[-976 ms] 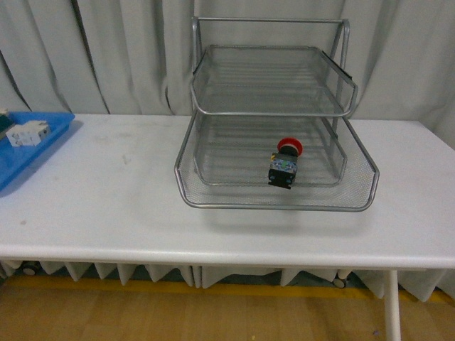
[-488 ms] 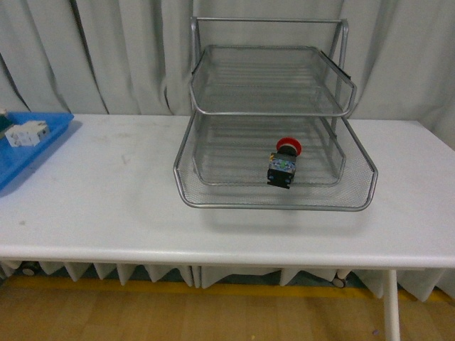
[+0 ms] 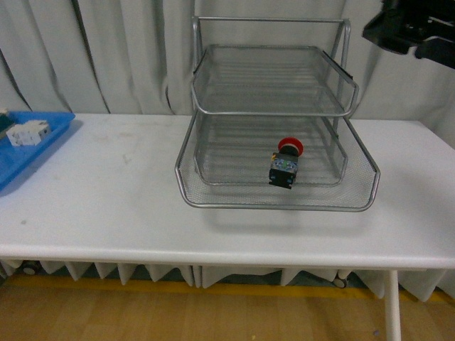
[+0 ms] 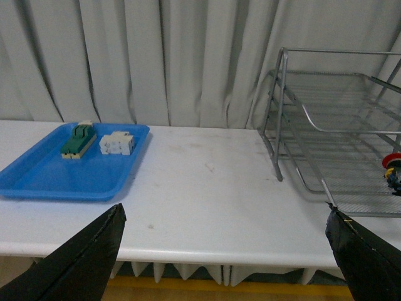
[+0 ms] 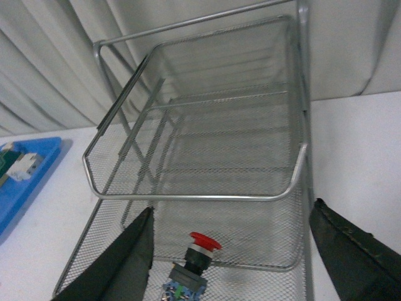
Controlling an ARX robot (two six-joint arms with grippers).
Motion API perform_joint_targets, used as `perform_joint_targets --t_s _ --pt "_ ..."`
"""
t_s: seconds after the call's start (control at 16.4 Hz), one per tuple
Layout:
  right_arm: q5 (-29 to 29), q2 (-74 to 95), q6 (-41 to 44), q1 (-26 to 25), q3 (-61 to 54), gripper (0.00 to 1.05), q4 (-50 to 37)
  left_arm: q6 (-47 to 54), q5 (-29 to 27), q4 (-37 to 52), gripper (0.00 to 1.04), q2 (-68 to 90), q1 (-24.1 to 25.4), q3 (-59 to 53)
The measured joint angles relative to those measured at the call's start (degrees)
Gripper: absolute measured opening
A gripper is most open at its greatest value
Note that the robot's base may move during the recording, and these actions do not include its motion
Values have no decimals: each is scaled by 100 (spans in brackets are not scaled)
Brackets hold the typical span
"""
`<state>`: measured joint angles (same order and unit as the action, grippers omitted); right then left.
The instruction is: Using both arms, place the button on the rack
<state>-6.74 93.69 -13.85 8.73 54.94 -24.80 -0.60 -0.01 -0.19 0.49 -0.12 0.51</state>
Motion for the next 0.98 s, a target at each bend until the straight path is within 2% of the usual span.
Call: perform_joint_targets --t_s 0.06,0.31,0.37,0.43,0.67,0.98 --pt "-162 195 20 175 328 64 271 0 0 0 98 0 0 0" --pt "-595 562 98 529 667 25 1137 0 0 2 98 0 0 0" --pt "-745 675 201 649 673 9 1539 0 2 0 98 0 2 0" --pt "-859 730 334 719 673 2 1729 0 0 0 98 0 0 0" --pt "-1091 986 678 1073 533 2 2295 0 2 0 98 0 0 0" --pt "-1058 1582 859 1119 546 2 2573 0 0 0 98 0 2 0"
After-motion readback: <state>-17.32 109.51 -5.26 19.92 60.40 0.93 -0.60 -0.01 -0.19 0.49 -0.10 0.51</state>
